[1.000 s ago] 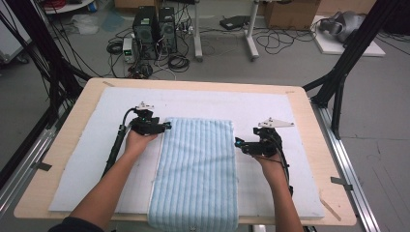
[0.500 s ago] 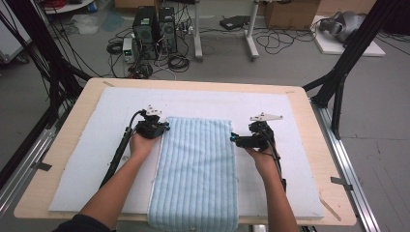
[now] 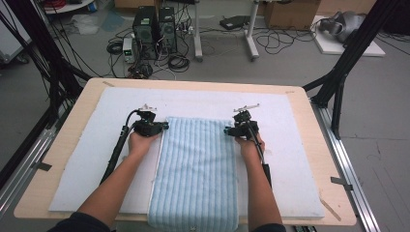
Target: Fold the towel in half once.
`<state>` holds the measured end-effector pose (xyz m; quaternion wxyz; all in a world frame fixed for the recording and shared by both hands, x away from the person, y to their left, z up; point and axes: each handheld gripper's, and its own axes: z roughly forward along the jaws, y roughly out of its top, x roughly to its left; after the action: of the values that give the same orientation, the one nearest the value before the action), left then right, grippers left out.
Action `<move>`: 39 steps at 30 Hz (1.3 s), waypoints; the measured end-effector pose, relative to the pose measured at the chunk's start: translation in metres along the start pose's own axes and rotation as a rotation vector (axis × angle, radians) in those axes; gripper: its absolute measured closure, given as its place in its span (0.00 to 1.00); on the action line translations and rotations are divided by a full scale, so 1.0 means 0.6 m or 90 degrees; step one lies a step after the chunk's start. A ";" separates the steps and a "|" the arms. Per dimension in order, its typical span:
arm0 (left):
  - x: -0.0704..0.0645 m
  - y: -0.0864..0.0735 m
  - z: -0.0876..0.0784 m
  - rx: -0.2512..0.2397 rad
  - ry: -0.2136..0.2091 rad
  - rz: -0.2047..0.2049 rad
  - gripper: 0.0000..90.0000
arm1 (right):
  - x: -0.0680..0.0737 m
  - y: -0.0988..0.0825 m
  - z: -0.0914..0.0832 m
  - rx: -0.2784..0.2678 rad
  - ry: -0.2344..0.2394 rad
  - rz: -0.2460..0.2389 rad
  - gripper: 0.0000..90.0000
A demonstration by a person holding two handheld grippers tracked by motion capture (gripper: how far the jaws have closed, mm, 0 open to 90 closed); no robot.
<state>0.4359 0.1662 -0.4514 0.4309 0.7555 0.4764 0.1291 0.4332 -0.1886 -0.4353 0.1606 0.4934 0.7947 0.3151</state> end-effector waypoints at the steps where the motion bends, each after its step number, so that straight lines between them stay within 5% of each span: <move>1: 0.001 0.000 0.000 -0.001 -0.001 -0.003 0.98 | 0.004 0.000 0.005 0.004 -0.008 -0.011 0.65; 5: 0.009 0.004 -0.002 -0.020 -0.009 -0.031 0.98 | 0.004 0.004 0.007 0.000 0.014 0.005 0.95; 6: 0.012 0.006 -0.002 -0.022 -0.010 -0.037 0.98 | 0.004 0.005 0.008 0.001 0.020 0.006 0.96; 12: 0.013 0.040 -0.010 -0.050 -0.008 -0.046 0.99 | 0.009 0.019 0.005 -0.015 -0.009 0.003 0.96; 22: 0.027 0.102 -0.025 -0.112 -0.017 -0.057 0.98 | -0.003 0.069 -0.016 -0.113 -0.033 0.019 0.96; 25: 0.031 0.102 -0.030 -0.133 -0.031 -0.053 0.98 | -0.003 0.082 -0.023 -0.131 -0.032 0.018 0.96; 35: 0.032 0.079 -0.051 -0.127 -0.063 -0.055 0.98 | 0.011 0.071 -0.037 -0.139 0.001 0.010 0.96; 39: 0.024 0.055 -0.057 -0.114 -0.078 -0.035 0.98 | 0.020 0.056 -0.043 -0.134 0.022 -0.006 0.96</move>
<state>0.4425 0.1904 -0.4087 0.5282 0.7074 0.4559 0.1127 0.4358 -0.1761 -0.3932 0.1993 0.4641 0.7622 0.4049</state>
